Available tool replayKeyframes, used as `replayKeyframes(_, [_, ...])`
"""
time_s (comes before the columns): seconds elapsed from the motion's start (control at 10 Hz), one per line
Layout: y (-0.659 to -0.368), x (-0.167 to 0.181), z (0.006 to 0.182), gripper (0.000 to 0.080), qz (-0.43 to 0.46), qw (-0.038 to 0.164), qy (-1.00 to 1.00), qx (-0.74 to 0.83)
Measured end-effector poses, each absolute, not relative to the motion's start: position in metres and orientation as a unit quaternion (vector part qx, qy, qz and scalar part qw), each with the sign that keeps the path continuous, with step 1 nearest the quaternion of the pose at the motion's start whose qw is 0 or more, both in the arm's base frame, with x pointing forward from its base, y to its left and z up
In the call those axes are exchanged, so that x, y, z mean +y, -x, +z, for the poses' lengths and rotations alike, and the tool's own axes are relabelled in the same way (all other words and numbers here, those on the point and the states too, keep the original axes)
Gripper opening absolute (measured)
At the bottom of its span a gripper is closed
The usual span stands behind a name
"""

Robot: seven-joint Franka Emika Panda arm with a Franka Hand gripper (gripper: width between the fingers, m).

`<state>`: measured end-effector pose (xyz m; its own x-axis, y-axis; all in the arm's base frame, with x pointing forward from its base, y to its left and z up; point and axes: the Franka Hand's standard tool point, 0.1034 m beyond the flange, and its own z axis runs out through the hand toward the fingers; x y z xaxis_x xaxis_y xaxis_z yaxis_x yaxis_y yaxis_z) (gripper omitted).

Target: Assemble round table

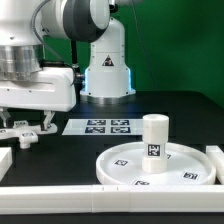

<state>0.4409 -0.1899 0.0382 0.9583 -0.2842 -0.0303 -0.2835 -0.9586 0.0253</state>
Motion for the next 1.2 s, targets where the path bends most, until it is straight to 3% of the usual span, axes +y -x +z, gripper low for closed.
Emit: replayKeyframes(1.2, [-0.4352,-0.1959,0.0342,0.0649,-0.022,0.012,-0.989,-0.145])
